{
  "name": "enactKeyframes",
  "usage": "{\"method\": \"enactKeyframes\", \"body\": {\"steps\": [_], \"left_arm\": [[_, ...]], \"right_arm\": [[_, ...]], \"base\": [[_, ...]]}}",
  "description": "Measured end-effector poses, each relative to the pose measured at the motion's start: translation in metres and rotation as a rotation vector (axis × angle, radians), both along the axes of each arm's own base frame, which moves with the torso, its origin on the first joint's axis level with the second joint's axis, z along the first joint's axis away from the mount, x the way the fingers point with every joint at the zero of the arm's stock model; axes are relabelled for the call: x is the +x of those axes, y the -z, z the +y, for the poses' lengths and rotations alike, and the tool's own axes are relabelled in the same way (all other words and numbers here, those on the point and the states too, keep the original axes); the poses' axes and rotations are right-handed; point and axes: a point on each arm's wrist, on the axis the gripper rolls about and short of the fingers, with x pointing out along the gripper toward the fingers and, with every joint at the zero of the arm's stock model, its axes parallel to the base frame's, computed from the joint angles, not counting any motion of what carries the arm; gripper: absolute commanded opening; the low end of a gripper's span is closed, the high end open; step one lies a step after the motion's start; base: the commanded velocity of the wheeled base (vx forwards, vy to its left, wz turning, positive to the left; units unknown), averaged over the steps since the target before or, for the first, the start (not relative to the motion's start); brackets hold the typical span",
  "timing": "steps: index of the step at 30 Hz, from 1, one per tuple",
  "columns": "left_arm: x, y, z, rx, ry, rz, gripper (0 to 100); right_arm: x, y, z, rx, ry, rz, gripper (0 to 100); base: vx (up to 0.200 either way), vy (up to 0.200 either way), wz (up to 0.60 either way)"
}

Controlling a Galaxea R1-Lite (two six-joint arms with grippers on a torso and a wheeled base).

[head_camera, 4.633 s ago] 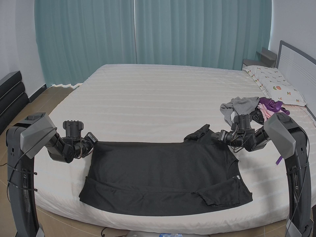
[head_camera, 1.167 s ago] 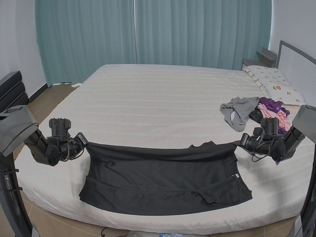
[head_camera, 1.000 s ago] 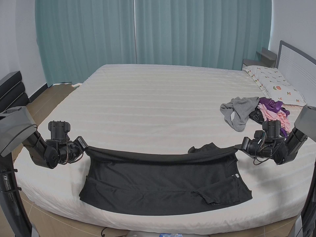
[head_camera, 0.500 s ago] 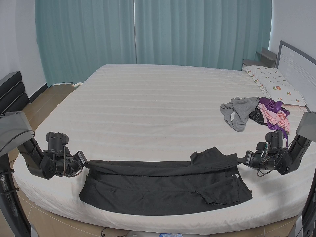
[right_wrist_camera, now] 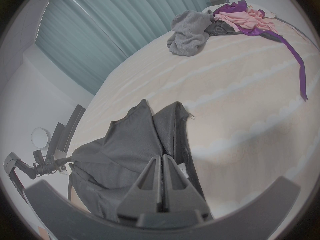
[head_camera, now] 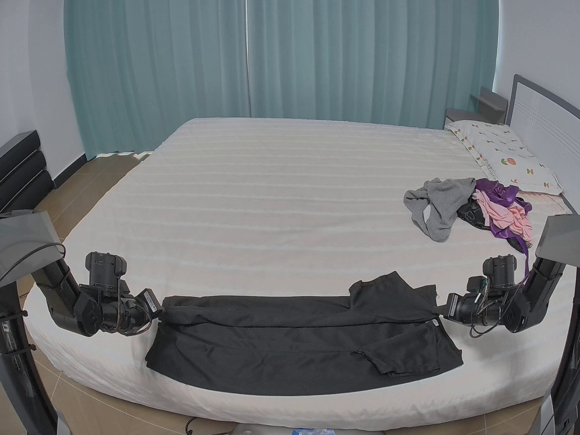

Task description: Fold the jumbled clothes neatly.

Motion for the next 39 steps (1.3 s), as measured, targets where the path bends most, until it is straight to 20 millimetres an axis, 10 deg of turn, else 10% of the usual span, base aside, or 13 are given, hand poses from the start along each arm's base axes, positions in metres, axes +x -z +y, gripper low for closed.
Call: {"method": "enactKeyframes", "body": {"steps": [13, 27, 39], "left_arm": [[0.002, -0.006, 0.001, -0.015, -0.010, -0.019, 100], [0.053, -0.014, 0.001, -0.090, -0.089, -0.122, 100], [0.027, -0.012, 0.001, -0.105, -0.128, -0.058, 100]], "right_arm": [[0.010, -0.012, -0.002, 0.070, 0.049, -0.031, 100], [0.040, -0.011, -0.005, 0.181, 0.141, -0.050, 100], [0.034, -0.022, -0.005, 0.169, 0.158, -0.056, 100]], "base": [[0.000, 0.000, 0.00], [0.000, 0.000, 0.00], [0.000, 0.000, 0.00]]}}
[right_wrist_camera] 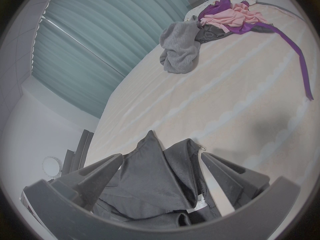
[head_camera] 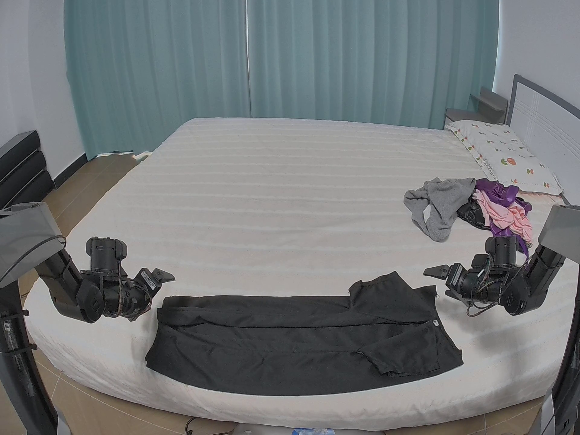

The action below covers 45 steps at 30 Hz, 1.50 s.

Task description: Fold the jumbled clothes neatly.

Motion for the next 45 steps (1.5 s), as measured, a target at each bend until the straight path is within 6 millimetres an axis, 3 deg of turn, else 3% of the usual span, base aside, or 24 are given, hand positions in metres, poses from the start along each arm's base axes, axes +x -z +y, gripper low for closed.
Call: {"method": "enactKeyframes", "body": {"steps": [6, 11, 16, 35, 36, 45], "left_arm": [[-0.017, -0.010, -0.005, -0.056, -0.070, 0.018, 100], [-0.029, -0.014, -0.010, -0.060, -0.063, 0.030, 100], [-0.033, -0.015, -0.019, -0.058, -0.037, 0.031, 100], [0.009, 0.002, -0.031, 0.032, -0.091, 0.058, 100], [0.010, 0.003, -0.032, 0.032, -0.088, 0.058, 0], [0.012, 0.007, -0.036, 0.038, -0.083, 0.065, 0]], "right_arm": [[-0.014, -0.013, 0.007, -0.027, 0.013, 0.024, 100], [-0.034, -0.012, 0.016, 0.010, 0.034, 0.091, 100], [-0.042, -0.015, 0.025, 0.074, 0.065, 0.107, 100], [-0.043, -0.016, 0.036, 0.019, 0.104, 0.091, 100], [-0.043, -0.016, 0.037, 0.019, 0.103, 0.091, 100], [-0.042, -0.015, 0.045, -0.011, 0.131, 0.094, 100]], "base": [[0.000, 0.000, 0.00], [-0.120, 0.000, 0.00], [-0.120, 0.000, 0.00], [0.000, 0.000, 0.00], [0.000, 0.000, 0.00], [0.000, 0.000, 0.00]]}}
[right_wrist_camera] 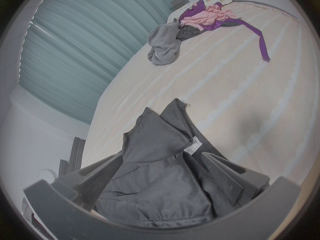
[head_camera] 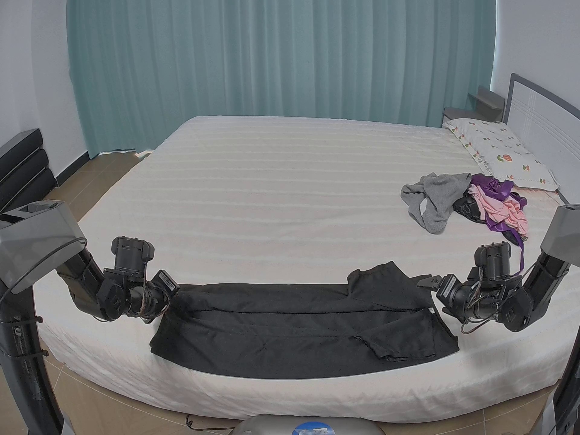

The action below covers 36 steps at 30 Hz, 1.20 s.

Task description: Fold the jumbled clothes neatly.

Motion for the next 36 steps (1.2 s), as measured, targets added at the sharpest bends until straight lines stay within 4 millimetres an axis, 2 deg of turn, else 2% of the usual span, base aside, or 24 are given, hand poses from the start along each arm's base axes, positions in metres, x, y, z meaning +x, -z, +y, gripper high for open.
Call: {"method": "enactKeyframes", "body": {"steps": [12, 19, 28, 36], "left_arm": [[-0.004, -0.021, 0.004, 0.044, -0.053, -0.064, 0], [-0.006, -0.026, 0.004, 0.041, -0.056, -0.075, 0], [-0.007, -0.027, 0.004, 0.036, -0.057, -0.077, 0], [-0.007, -0.027, 0.004, 0.036, -0.056, -0.078, 0]], "right_arm": [[0.007, 0.000, 0.031, 0.070, 0.013, 0.036, 100], [0.014, 0.010, 0.037, 0.073, 0.036, 0.082, 100], [0.033, 0.011, 0.042, 0.132, 0.106, 0.071, 100], [0.040, 0.020, 0.043, 0.127, 0.113, 0.075, 100]], "base": [[0.000, 0.000, 0.00], [0.000, 0.000, 0.00], [0.000, 0.000, 0.00], [0.000, 0.000, 0.00]]}}
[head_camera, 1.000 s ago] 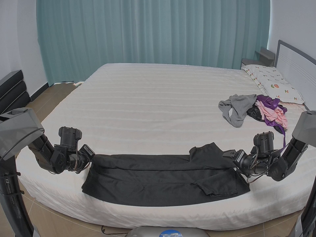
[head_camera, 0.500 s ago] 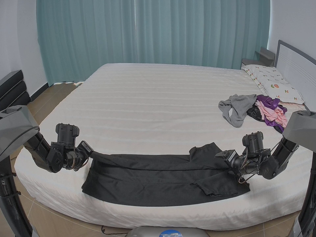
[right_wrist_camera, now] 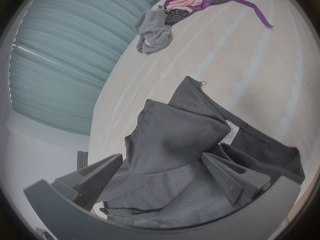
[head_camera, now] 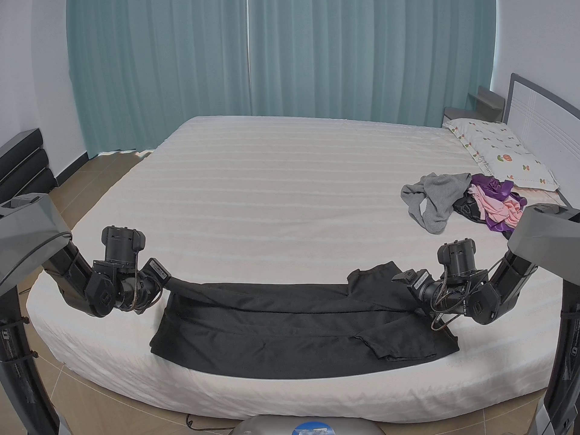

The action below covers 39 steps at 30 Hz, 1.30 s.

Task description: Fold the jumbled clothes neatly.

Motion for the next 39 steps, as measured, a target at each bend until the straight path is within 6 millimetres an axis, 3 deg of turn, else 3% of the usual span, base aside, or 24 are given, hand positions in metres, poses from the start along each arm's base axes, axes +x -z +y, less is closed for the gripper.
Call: {"method": "enactKeyframes", "body": {"steps": [19, 20, 39], "left_arm": [[0.000, 0.000, 0.000, 0.000, 0.000, 0.000, 0], [0.000, 0.000, 0.000, 0.000, 0.000, 0.000, 0], [-0.001, 0.001, 0.000, 0.011, 0.006, 0.004, 0]], "right_arm": [[0.001, 0.016, 0.000, -0.080, 0.035, 0.020, 100], [0.002, 0.017, 0.000, -0.081, 0.035, 0.021, 0], [0.004, 0.005, -0.005, -0.074, 0.056, -0.011, 0]], "base": [[0.000, 0.000, 0.00], [0.000, 0.000, 0.00], [0.000, 0.000, 0.00]]}}
